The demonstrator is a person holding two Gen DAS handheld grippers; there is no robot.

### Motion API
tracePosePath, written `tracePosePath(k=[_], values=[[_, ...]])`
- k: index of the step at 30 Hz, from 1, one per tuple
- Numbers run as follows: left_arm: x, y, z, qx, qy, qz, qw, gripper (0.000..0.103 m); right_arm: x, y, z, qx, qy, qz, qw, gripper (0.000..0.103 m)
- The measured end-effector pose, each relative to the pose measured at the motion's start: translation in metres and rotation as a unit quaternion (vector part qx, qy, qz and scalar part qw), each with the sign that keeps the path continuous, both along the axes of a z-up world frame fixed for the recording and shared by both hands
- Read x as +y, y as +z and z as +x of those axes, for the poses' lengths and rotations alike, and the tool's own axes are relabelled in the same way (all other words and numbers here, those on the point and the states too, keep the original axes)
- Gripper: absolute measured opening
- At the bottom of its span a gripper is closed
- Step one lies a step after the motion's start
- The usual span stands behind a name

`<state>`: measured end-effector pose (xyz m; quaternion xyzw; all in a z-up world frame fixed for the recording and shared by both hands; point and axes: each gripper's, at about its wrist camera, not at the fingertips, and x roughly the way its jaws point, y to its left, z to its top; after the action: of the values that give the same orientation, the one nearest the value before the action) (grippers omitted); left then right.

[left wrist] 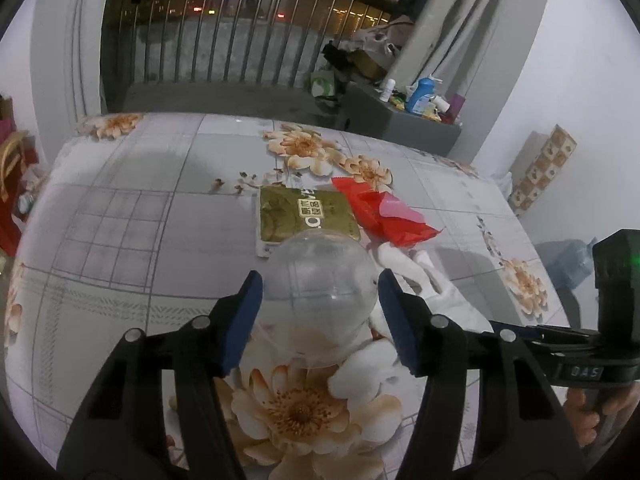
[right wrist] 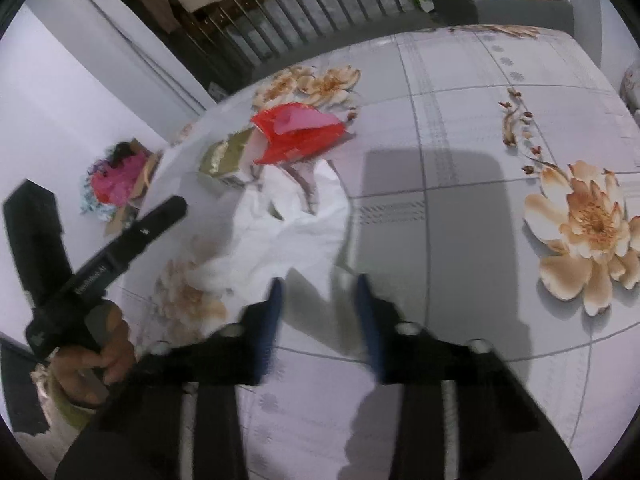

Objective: Collect trash
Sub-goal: 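Grasp the clear plastic dome with the left gripper, then close the right gripper on the white glove while the left holds the dome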

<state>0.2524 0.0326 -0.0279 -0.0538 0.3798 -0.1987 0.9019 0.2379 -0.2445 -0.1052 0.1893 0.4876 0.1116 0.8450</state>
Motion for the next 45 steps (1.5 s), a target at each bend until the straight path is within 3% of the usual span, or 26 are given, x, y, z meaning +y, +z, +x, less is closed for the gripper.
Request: tracePosePath(k=[1,4,12,23,26,29,31,33,45], values=[[-0.001,0.000,-0.001,-0.002,0.000,0.002,1.0000,0.056,-0.002,-0.002,0.000,0.007,0.001,0.004,1.000,0.013],[-0.001,0.001,-0.007,0.002,0.000,-0.002,1.0000,0.055,-0.011,-0.006,-0.006,0.017,-0.002,0.023,1.000,0.007],[-0.004,0.003,-0.063,0.018,-0.031,0.000,0.9994,0.055,-0.021,-0.007,-0.051,0.035,-0.012,0.031,0.999,0.005],[-0.012,-0.001,-0.160,0.046,-0.088,-0.006,0.9951,0.055,-0.057,-0.005,-0.152,0.075,-0.053,0.043,0.995,0.006],[-0.014,0.001,-0.167,0.036,-0.085,0.000,0.9957,0.065,-0.060,-0.004,-0.159,0.070,-0.058,0.053,0.994,0.007],[-0.019,0.002,-0.169,0.026,-0.081,0.021,0.9961,0.070,-0.060,-0.002,-0.157,0.066,-0.059,0.058,0.994,0.016],[-0.023,0.001,-0.168,0.018,-0.082,0.036,0.9958,0.073,-0.058,0.000,-0.156,0.058,-0.057,0.056,0.995,0.032],[-0.026,-0.001,-0.166,0.016,-0.082,0.046,0.9954,0.073,-0.054,0.004,-0.155,0.046,-0.050,0.045,0.997,0.040],[-0.052,-0.019,-0.166,0.006,-0.072,0.111,0.9911,0.073,-0.029,0.000,-0.145,0.028,-0.020,-0.032,0.999,0.042]])
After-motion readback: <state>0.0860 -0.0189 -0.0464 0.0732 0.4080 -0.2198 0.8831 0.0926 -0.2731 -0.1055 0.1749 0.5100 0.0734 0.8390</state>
